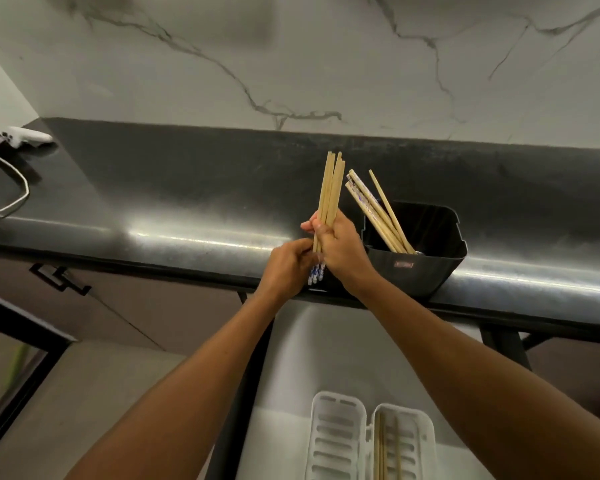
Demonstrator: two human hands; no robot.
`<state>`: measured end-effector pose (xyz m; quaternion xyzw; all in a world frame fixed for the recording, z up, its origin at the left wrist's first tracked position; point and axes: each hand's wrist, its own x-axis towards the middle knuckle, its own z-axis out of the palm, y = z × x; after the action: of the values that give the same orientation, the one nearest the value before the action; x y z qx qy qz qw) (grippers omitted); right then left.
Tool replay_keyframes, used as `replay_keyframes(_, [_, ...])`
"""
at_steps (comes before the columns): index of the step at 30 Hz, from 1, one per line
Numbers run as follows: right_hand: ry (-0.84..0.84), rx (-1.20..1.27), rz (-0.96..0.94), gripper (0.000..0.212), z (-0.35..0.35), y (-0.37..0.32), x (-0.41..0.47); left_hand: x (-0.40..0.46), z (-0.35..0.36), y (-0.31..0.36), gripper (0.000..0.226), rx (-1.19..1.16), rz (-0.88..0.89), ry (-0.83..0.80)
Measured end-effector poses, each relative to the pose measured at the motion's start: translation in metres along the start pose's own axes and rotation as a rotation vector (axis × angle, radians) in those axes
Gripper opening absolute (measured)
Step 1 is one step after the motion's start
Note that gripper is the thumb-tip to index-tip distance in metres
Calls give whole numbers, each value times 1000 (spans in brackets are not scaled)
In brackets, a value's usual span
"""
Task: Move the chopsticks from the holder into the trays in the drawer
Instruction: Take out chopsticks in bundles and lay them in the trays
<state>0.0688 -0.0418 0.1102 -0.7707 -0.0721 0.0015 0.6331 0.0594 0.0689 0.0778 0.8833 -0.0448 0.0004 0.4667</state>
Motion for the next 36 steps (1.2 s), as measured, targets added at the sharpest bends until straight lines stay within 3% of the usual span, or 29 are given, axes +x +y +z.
replay_keyframes(6, [-217,6,131,18,-1,-2,-59,-70,2,-21,11,-276,-118,-148])
replay_keyframes(10, [-274,66,426,13,6,23,-110,-129,28,-26,13,-519,-412,-300])
replay_keyframes(14, [-254,84,688,18,7,56,-163,-179,52,-41,8,-408,-578,-447])
replay_keyframes(21, [-116,142,1009,19,19,109,-234,-244,87,-64,13,-181,-721,-655])
replay_keyframes(27, [24,206,1189,14,36,141,-258,-269,105,-67,14,-17,-773,-666])
replay_keyframes(30, [40,198,1248,13,43,152,-261,-275,114,-64,23,140,-692,-626])
replay_keyframes(32, [53,169,1278,11,46,157,-261,-278,119,-62,10,218,-646,-591])
replay_keyframes(36, [3,57,1352,18,50,164,-257,-286,131,-63,25,304,-673,-537])
